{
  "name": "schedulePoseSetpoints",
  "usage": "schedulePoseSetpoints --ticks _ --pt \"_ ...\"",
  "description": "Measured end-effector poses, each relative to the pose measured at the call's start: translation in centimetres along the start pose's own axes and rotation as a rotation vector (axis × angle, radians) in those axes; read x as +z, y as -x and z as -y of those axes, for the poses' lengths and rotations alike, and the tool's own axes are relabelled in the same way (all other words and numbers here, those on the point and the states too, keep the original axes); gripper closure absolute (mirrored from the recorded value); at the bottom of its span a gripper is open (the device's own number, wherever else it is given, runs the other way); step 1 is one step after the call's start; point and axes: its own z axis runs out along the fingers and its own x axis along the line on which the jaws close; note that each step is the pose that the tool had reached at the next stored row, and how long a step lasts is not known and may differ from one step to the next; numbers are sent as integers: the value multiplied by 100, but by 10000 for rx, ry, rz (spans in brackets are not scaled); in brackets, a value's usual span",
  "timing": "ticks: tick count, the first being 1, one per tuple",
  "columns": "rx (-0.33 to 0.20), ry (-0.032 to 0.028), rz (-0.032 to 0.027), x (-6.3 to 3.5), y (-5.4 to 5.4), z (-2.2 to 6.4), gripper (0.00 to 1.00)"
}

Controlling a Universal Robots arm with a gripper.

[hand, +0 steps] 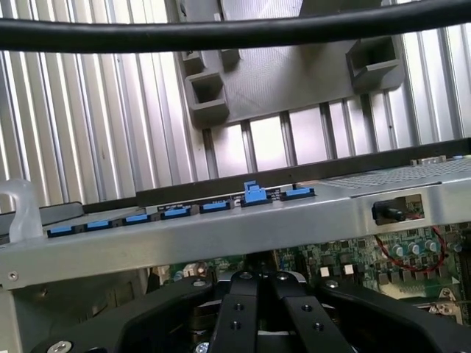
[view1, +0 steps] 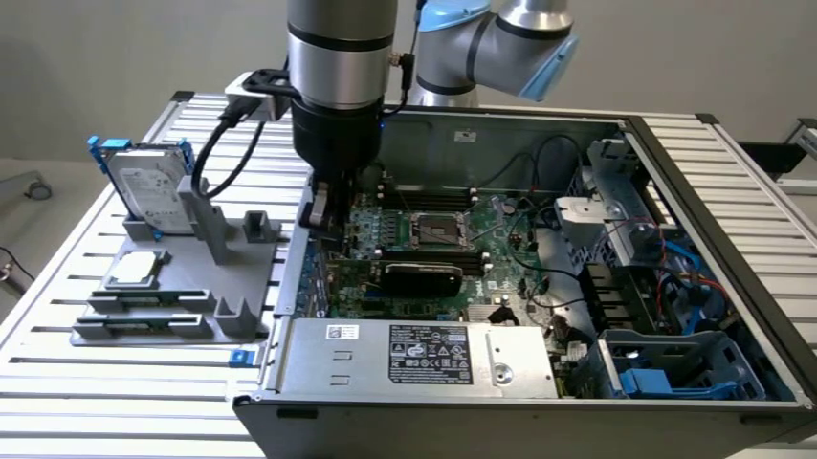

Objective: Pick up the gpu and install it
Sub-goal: 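Press down on the gpu until it lock into place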

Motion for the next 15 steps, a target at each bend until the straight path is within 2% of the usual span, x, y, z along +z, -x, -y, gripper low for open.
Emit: schedulePoseSetpoints --ticks 15 --pt "3 89 -14 -10 3 -3 89"
